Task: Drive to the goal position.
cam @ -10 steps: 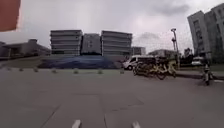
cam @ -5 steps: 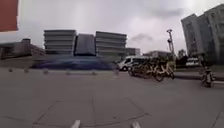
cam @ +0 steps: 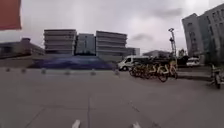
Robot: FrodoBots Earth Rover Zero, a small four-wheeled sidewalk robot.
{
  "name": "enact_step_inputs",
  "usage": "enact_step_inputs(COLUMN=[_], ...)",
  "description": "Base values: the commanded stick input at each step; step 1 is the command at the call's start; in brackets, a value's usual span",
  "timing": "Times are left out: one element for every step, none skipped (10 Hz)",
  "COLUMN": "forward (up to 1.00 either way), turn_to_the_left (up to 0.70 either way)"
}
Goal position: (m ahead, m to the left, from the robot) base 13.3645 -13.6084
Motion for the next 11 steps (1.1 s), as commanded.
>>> enact_step_inputs(forward=[0.7,0.7,0.7,0.7,0.7,0.7,0.7,0.7,0.7,0.7,0.7], turn_to_the_left=[0.0,0.0,0.0,0.0,0.0,0.0,0.0,0.0,0.0,0.0,0.0])
